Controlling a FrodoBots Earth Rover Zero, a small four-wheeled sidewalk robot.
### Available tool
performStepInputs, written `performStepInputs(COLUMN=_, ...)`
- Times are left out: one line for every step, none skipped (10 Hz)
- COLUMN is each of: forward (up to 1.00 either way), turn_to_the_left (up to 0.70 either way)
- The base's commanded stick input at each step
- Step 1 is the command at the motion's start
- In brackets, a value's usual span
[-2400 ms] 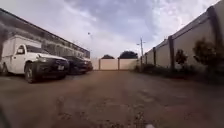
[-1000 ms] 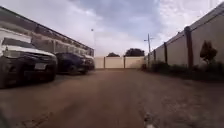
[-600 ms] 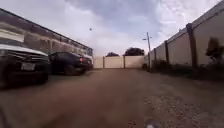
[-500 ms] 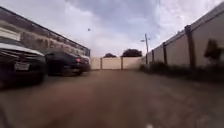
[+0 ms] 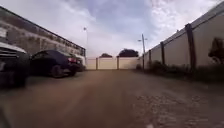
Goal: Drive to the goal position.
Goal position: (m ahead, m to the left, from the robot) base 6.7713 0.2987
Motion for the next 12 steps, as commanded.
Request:
performStepInputs(forward=1.00, turn_to_the_left=0.00)
performStepInputs(forward=1.00, turn_to_the_left=0.00)
performStepInputs(forward=1.00, turn_to_the_left=0.00)
performStepInputs(forward=1.00, turn_to_the_left=0.00)
performStepInputs(forward=1.00, turn_to_the_left=0.00)
performStepInputs(forward=1.00, turn_to_the_left=0.00)
performStepInputs(forward=1.00, turn_to_the_left=0.00)
performStepInputs(forward=1.00, turn_to_the_left=0.00)
performStepInputs(forward=1.00, turn_to_the_left=0.00)
performStepInputs(forward=1.00, turn_to_the_left=0.00)
performStepInputs(forward=1.00, turn_to_the_left=0.00)
performStepInputs(forward=1.00, turn_to_the_left=0.00)
